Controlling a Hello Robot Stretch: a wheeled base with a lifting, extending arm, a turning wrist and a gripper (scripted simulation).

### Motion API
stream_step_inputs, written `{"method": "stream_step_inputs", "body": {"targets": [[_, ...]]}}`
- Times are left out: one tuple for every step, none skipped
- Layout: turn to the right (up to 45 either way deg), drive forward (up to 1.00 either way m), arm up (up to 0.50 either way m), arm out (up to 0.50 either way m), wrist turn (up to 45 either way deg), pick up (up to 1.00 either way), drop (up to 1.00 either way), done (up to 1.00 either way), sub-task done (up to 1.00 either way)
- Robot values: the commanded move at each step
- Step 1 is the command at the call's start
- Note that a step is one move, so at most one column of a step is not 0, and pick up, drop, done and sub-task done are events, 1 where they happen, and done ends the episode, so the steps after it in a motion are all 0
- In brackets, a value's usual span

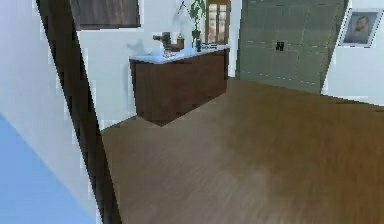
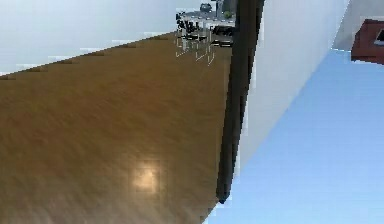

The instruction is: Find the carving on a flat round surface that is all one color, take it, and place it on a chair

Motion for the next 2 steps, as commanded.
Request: {"method": "stream_step_inputs", "body": {"targets": [[18.0,0.00,0.00,0.00,0.0,0.00,0.00,0.00,0.00],[0.0,0.75,0.00,0.00,0.0,0.00,0.00,0.00,0.00]]}}
